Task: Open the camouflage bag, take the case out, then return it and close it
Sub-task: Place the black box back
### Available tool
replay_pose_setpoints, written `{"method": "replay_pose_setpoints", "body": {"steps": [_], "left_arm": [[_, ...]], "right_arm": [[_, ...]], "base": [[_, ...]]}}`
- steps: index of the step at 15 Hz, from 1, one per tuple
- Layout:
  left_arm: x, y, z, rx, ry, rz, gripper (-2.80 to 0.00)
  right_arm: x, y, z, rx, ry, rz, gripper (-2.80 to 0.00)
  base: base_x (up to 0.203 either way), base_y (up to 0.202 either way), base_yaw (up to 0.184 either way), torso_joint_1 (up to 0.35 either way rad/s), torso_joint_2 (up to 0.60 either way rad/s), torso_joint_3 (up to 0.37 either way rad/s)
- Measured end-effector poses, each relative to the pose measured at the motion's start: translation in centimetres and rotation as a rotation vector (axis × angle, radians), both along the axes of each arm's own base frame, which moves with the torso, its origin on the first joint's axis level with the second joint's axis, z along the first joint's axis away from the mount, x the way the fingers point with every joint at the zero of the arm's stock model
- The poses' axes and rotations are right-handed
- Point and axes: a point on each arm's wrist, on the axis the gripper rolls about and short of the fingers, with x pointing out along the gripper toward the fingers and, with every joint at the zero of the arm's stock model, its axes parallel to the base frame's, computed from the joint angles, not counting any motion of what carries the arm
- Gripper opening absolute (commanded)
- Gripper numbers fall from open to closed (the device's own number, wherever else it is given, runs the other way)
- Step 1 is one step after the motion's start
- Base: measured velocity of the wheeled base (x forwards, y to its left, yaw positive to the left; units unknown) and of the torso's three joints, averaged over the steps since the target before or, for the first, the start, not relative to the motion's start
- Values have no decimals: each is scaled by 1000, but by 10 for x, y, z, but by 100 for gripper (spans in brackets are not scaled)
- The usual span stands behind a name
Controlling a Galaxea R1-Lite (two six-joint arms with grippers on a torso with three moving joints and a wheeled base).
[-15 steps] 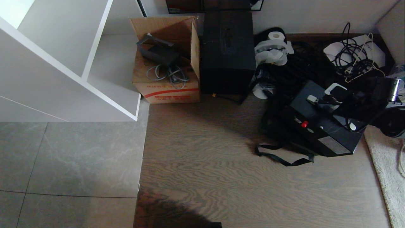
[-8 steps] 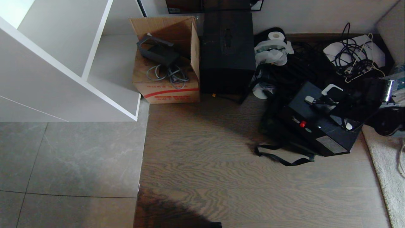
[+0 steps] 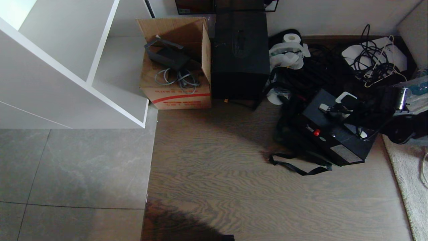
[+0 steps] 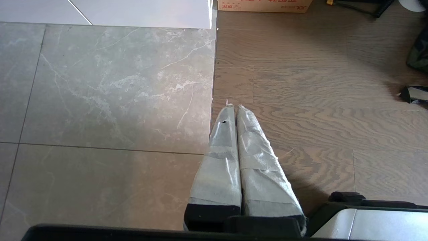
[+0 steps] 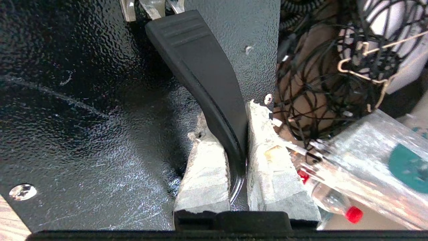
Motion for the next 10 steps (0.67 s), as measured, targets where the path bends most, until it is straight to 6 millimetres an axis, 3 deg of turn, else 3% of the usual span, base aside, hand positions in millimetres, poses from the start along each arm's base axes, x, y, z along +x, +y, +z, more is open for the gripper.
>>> {"method": "replay_pose_setpoints", "body": {"steps": [10], "left_arm": [[0, 0, 0, 0, 0, 0, -280]], "right_arm": [[21, 3, 26, -20, -76, 21, -280]], "base": [[0, 0, 0, 0, 0, 0]]}}
